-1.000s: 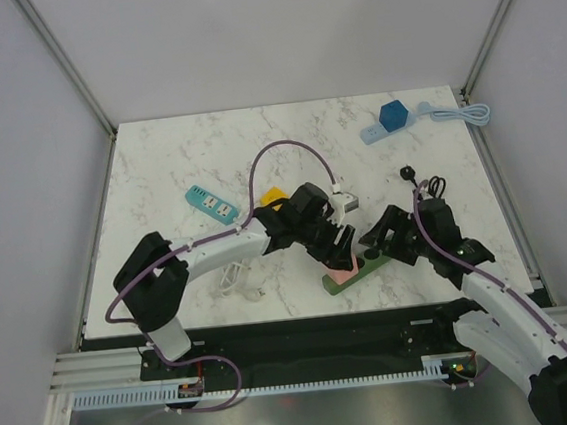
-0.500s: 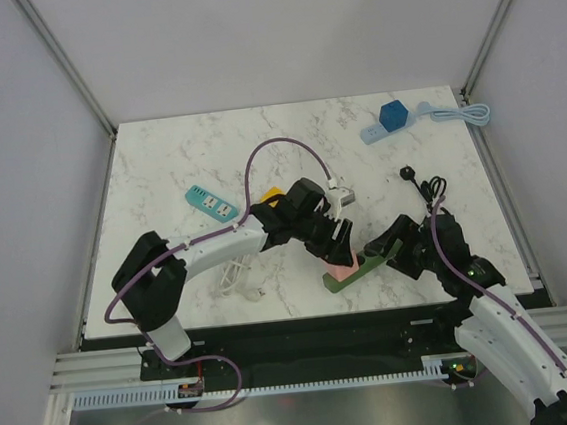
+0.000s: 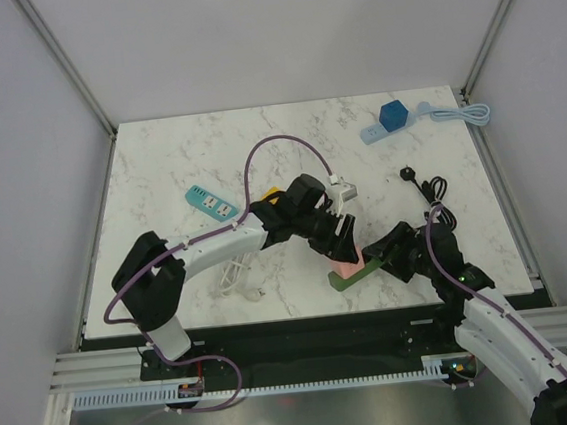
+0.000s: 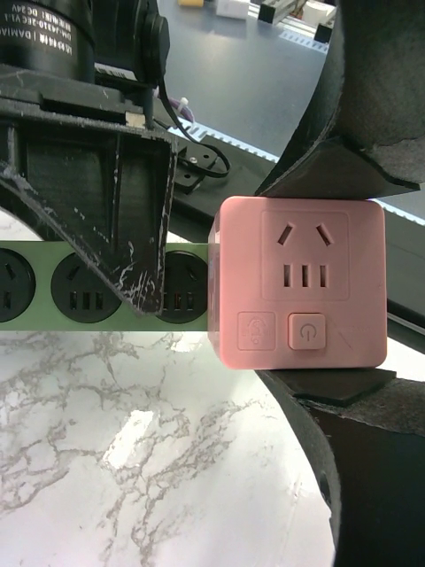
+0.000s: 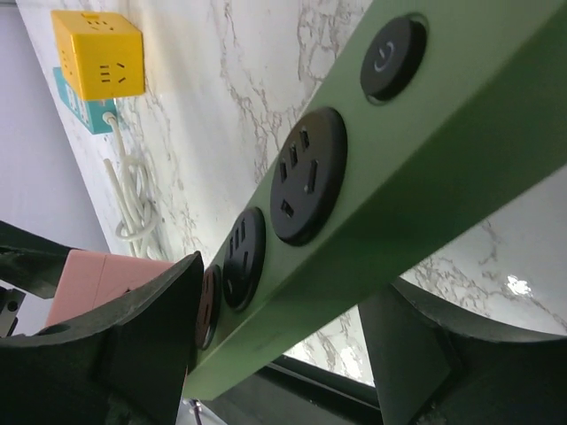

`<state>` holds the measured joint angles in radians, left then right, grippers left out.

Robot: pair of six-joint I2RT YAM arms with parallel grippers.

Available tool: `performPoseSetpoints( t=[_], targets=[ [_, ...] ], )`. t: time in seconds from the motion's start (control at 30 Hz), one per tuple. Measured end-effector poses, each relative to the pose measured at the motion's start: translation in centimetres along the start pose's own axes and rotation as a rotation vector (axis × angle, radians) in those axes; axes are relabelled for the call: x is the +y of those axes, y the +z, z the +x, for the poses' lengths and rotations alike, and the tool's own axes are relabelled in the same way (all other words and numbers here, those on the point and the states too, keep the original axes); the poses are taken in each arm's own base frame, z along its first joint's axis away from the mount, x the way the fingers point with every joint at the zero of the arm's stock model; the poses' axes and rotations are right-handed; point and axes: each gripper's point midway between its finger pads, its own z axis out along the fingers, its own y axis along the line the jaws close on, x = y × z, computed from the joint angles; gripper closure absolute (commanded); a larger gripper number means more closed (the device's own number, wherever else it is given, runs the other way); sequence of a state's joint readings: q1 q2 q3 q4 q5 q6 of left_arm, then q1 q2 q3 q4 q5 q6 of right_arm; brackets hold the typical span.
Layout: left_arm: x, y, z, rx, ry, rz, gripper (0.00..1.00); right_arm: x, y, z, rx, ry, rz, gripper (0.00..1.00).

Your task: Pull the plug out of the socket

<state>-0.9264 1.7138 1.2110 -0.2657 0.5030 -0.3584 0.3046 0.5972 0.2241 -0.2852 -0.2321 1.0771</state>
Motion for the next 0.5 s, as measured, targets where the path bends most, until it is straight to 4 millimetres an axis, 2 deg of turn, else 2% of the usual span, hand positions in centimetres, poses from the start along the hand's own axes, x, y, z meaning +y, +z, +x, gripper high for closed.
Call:
performPoseSetpoints(
  t=[0.23,0.5],
  targets=[
    [-0.3,0.0,-0.3,-0.01,-0.009,0.014,0.98,0.5,0.7,-0.4,-0.023,0.009,-0.043,0.29],
    [-0.1,0.5,-0.3,-0.005,-0.046,0.019,0.98,0.5,1.3,-0.9,-0.043,0.037,-0.046,0.49]
  ],
)
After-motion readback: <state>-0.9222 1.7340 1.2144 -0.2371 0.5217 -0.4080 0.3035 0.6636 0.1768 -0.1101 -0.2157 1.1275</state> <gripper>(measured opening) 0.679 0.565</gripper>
